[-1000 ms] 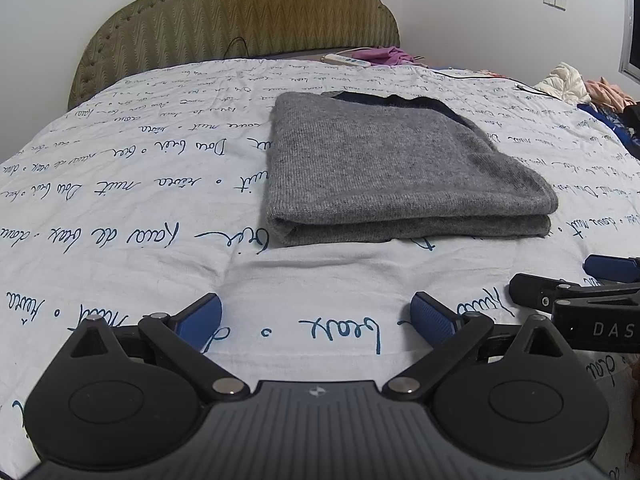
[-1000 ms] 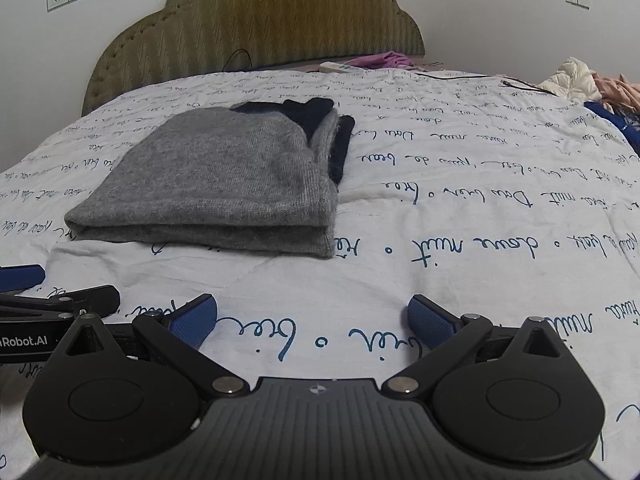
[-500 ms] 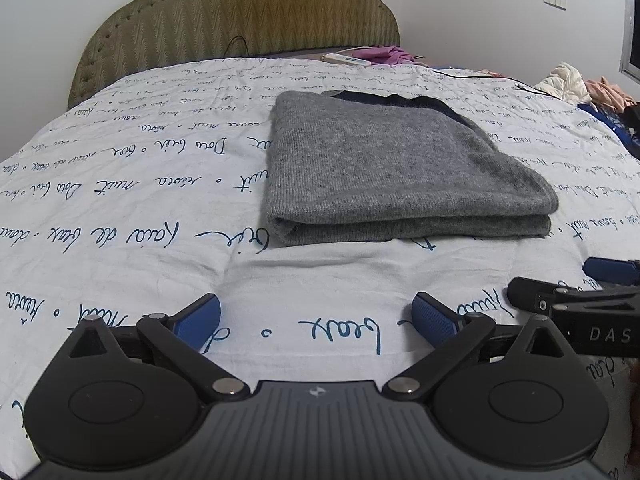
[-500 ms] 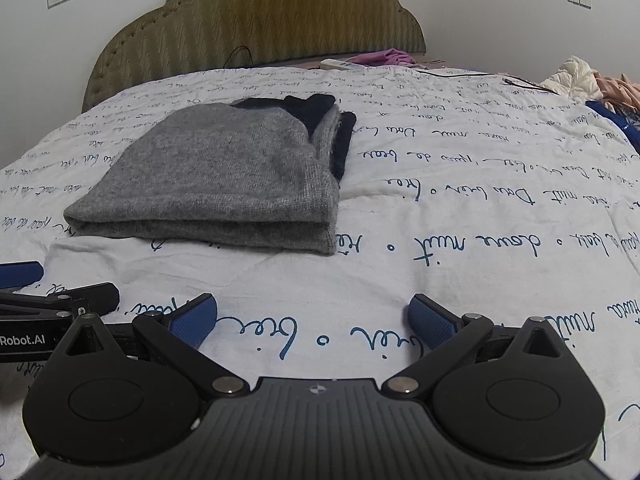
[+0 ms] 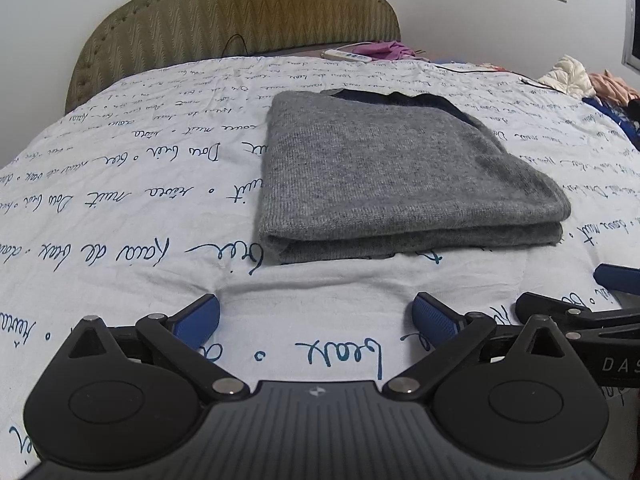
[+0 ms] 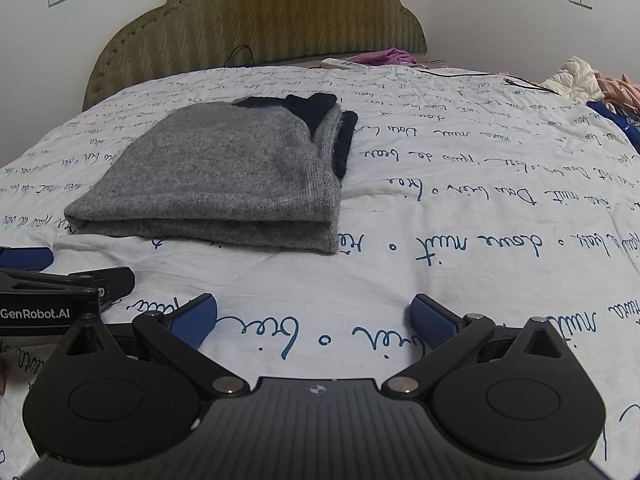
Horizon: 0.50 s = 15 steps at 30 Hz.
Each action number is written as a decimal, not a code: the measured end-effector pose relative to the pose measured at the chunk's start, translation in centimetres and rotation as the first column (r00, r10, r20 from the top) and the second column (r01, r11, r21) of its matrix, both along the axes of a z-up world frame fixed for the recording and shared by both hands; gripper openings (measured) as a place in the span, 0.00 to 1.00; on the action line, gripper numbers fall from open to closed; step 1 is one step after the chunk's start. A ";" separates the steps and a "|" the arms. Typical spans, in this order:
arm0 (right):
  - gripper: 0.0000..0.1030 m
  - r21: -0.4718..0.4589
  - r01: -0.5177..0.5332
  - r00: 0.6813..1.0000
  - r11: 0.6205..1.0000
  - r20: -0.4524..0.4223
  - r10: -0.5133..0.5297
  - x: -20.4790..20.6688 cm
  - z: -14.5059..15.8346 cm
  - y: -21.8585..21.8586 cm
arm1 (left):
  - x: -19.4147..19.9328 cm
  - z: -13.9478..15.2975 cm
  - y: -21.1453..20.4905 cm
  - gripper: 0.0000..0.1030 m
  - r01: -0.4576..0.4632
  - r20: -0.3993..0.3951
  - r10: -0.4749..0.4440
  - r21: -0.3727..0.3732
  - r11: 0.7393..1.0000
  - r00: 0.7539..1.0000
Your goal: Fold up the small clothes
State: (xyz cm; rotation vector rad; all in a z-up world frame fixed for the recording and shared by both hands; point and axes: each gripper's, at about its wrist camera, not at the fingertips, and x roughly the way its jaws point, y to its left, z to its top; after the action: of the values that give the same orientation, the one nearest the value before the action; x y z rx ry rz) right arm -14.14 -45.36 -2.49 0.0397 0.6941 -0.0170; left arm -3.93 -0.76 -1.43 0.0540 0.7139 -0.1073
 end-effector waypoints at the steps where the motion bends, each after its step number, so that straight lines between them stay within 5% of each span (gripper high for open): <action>1: 1.00 0.000 0.000 1.000 1.000 0.000 0.000 -1.0 0.1 -1.0 | 0.0 0.0 0.0 1.00 0.000 0.001 0.000 0.001 1.000 1.000; 4: 1.00 0.003 -0.002 1.000 1.000 0.001 0.002 -2.9 0.3 -3.0 | 0.0 0.0 0.0 1.00 0.002 -0.001 -0.002 0.001 1.000 1.000; 9: 1.00 0.007 -0.011 1.000 1.000 0.000 0.011 2.6 0.3 -0.6 | 0.0 0.0 0.0 1.00 0.002 -0.001 -0.002 0.000 1.000 1.000; 15: 1.00 0.009 -0.016 1.000 1.000 -0.001 0.016 3.1 0.5 0.7 | 0.0 0.0 0.0 1.00 0.002 -0.001 -0.002 0.000 1.000 1.000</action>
State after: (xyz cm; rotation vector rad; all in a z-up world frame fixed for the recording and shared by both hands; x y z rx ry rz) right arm -11.03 -44.70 -1.98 0.0428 0.6956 0.0016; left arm -3.92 -0.74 -1.41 0.0551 0.7145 -0.1092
